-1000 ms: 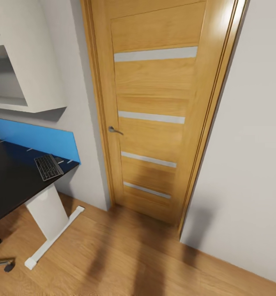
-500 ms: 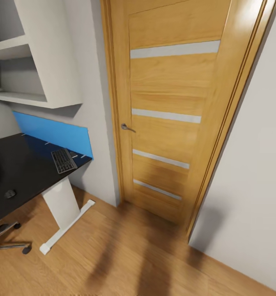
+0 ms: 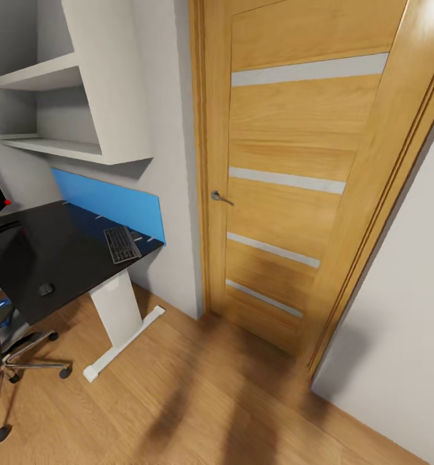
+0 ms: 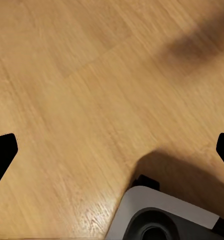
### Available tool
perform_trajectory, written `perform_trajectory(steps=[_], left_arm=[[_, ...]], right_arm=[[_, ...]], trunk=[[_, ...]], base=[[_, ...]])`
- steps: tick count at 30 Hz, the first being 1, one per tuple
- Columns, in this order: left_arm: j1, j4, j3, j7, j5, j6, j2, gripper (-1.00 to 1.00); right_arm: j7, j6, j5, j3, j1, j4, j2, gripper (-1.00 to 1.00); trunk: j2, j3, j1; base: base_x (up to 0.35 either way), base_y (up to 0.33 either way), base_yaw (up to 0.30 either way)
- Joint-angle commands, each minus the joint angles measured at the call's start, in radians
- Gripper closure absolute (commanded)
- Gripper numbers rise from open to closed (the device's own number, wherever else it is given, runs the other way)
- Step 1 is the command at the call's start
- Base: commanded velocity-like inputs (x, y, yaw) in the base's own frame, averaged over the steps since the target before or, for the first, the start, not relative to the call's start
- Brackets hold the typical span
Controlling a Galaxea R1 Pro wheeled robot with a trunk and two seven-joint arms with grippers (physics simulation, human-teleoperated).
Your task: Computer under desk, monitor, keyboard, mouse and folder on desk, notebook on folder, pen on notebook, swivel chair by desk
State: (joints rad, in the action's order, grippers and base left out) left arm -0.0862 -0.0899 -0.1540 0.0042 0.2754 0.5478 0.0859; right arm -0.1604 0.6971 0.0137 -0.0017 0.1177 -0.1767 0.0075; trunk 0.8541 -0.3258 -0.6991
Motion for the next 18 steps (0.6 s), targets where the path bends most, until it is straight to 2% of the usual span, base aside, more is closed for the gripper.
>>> perform_trajectory(steps=[1,18], left_arm=[[-0.001,0.001,-0.003,0.000,-0.001,0.003,0.000,-1.00],[-0.001,0.001,-0.001,0.000,-0.002,0.003,-0.002,-1.00]], right_arm=[[-0.004,0.002,0.002,0.000,0.000,0.000,0.000,-1.00],[-0.001,0.002,0.003,0.000,0.000,0.000,0.000,-1.00]], trunk=[[0.001,-0.002,0.000],[0.001,-0.020,0.000]], base=[[0.000,0.000,0.216],[0.000,0.000,0.217]])
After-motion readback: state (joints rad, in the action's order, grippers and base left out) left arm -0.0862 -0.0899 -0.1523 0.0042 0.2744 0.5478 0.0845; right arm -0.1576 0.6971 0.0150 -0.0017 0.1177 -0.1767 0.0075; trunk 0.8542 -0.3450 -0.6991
